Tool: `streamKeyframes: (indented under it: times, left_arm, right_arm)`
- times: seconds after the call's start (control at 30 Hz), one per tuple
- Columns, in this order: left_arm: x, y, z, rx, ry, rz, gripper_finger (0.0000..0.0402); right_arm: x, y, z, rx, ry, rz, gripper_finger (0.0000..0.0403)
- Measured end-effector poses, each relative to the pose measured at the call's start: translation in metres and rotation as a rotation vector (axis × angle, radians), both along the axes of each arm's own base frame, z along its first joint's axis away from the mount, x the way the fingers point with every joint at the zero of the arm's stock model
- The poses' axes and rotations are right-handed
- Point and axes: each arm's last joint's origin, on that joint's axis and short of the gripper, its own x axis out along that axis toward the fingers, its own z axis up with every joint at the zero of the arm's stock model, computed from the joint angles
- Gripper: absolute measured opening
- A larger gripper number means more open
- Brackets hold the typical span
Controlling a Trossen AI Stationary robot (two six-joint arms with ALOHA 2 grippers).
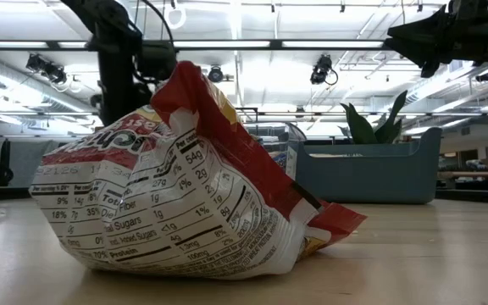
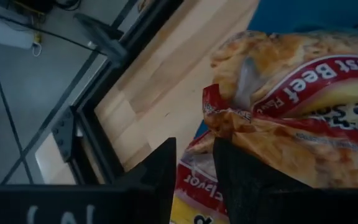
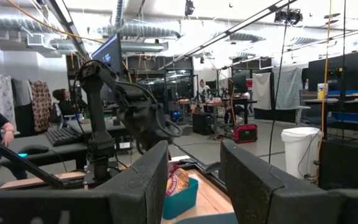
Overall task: Sort Maruchan noodles
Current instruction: Put the red noodle pack into the left small blue bin
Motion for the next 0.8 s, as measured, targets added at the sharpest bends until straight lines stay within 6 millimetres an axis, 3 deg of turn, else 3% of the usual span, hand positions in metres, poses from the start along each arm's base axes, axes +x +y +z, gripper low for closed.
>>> streamKeyframes:
  times: [0.2, 0.37, 0.47, 0.6, 0.7, 0.8]
  left_arm:
    - [0.001, 0.001, -0.003, -0.028, 0.036, -0.023, 0.0116]
    - [-0.003, -0.005, 0.031, -0.021, 0.06, -0.026, 0.0116]
    - [0.002, -0.015, 0.058, 0.006, -0.019, -0.076, 0.0116]
    - [0.017, -0.042, 0.08, -0.2, -0.25, -0.254, 0.0116]
    - [0.032, -0.072, 0.085, -0.458, -0.451, -0.341, 0.0116]
    - [0.043, -0.107, 0.084, -0.624, -0.523, -0.39, 0.0116]
  right_arm:
    - [0.0, 0.0, 0.0, -0.001, 0.001, -0.004, 0.0153]
    - [0.0, 0.0, 0.0, 0.0, 0.001, -0.008, 0.0153]
    - [0.0, 0.0, 0.0, 0.001, 0.001, -0.008, 0.0153]
    - [0.0, 0.0, 0.0, 0.001, 0.001, -0.008, 0.0153]
    - [0.0, 0.0, 0.0, 0.001, 0.001, -0.008, 0.0153]
    - [0.0, 0.0, 0.0, 0.002, 0.001, -0.008, 0.0153]
